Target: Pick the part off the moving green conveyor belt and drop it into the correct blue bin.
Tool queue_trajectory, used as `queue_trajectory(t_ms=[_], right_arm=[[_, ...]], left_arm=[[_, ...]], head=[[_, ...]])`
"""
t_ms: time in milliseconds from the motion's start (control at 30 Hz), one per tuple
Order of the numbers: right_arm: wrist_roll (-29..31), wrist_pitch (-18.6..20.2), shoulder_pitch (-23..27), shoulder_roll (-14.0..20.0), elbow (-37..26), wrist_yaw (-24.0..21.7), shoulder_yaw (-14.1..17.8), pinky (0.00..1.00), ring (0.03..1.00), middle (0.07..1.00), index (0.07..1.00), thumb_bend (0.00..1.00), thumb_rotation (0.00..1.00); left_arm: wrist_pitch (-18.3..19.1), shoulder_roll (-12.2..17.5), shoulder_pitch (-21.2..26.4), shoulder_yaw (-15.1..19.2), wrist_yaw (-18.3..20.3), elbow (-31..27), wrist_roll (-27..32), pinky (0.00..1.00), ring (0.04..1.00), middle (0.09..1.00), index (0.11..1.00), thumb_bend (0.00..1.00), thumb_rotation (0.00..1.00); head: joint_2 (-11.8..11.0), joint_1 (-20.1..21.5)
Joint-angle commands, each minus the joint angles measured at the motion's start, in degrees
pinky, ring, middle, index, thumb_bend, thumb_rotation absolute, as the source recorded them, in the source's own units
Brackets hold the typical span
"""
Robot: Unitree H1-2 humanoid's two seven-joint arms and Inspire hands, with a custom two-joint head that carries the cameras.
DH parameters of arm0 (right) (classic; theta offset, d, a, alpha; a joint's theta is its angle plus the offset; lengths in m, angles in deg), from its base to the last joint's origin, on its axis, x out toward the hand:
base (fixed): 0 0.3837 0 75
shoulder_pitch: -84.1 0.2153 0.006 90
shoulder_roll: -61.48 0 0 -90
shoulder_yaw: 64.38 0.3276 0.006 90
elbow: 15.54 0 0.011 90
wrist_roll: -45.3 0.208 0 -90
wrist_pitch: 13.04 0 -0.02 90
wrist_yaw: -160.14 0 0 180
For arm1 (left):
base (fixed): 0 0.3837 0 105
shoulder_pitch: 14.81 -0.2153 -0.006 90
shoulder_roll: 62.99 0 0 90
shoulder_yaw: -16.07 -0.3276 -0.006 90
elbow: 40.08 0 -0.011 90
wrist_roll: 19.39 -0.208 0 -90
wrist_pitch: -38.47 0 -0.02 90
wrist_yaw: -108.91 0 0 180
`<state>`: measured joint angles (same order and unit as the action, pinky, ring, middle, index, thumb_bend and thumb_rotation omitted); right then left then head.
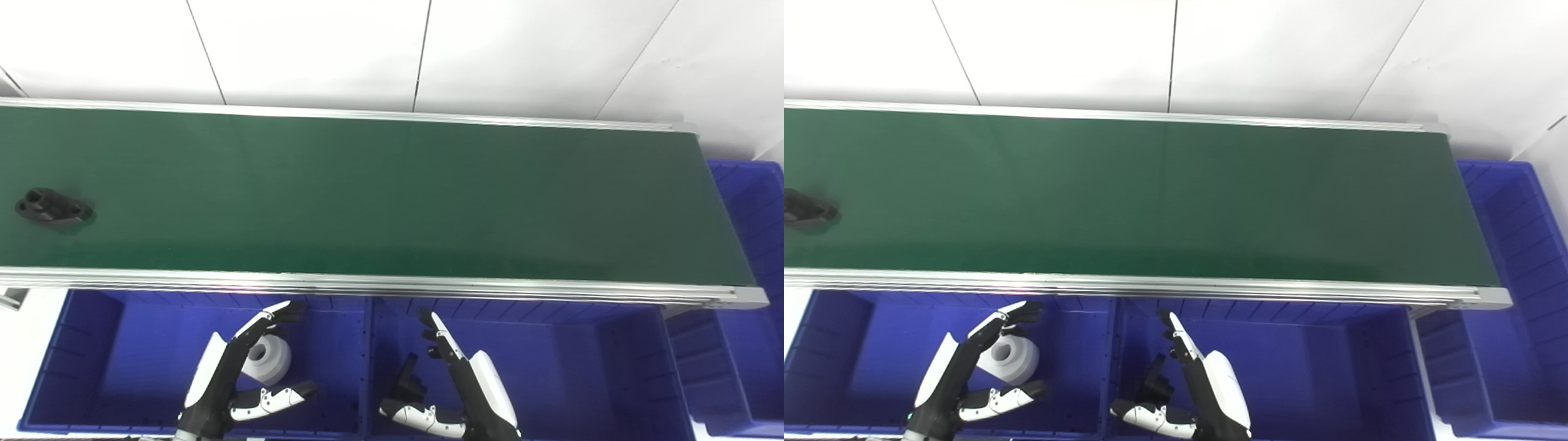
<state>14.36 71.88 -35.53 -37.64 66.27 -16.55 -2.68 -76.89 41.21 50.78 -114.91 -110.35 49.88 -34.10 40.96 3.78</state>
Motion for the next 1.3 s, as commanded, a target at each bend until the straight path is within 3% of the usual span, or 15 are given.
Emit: queue_trajectory(t_ms=[0, 767, 1033, 1067, 1267], right_arm=[[-0.6, -2.6, 0.2, -1.6, -1.0, 0.9, -1.0, 0.8, 0.89, 0.939, 0.976, 0.85, 0.48], [-0.1, -2.6, 0.3, -1.5, -0.8, 1.1, -0.3, 0.8, 0.899, 0.954, 0.991, 0.85, 0.45], [1.5, -7.0, 1.1, -0.2, 3.1, 2.6, 0.9, 0.81, 0.903, 0.961, 0.997, 0.84, 0.46], [1.7, -7.8, 1.3, 0.1, 3.7, 2.8, 1.1, 0.81, 0.905, 0.963, 0.999, 0.83, 0.47], [2.6, -11.3, 1.8, 1.0, 6.3, 3.1, 2.5, 0.83, 0.925, 0.98, 1.0, 0.82, 0.48]], left_arm=[[-1.6, 0.6, 0.2, -0.1, -0.7, -0.6, -1.0, 0.66, 0.762, 0.799, 0.789, 0.8, 0.53], [-1.6, 1.1, 1.1, -1.5, -1.1, -0.1, -2.6, 0.71, 0.795, 0.824, 0.817, 0.8, 0.59], [-1.6, -1.2, 1.5, -1.6, -1.0, 2.2, -3.8, 0.68, 0.77, 0.804, 0.802, 0.83, 0.6], [-1.6, -1.5, 1.5, -1.7, -0.7, 2.6, -3.7, 0.68, 0.767, 0.801, 0.797, 0.83, 0.59], [-1.6, -3.3, 1.5, -0.9, 0.6, 4.6, -5.1, 0.66, 0.74, 0.78, 0.773, 0.84, 0.63]], head=[[0.0, -0.1], [-0.6, -1.9], [-6.7, -14.3], [-8.5, -18.0], [-11.9, -23.3]])
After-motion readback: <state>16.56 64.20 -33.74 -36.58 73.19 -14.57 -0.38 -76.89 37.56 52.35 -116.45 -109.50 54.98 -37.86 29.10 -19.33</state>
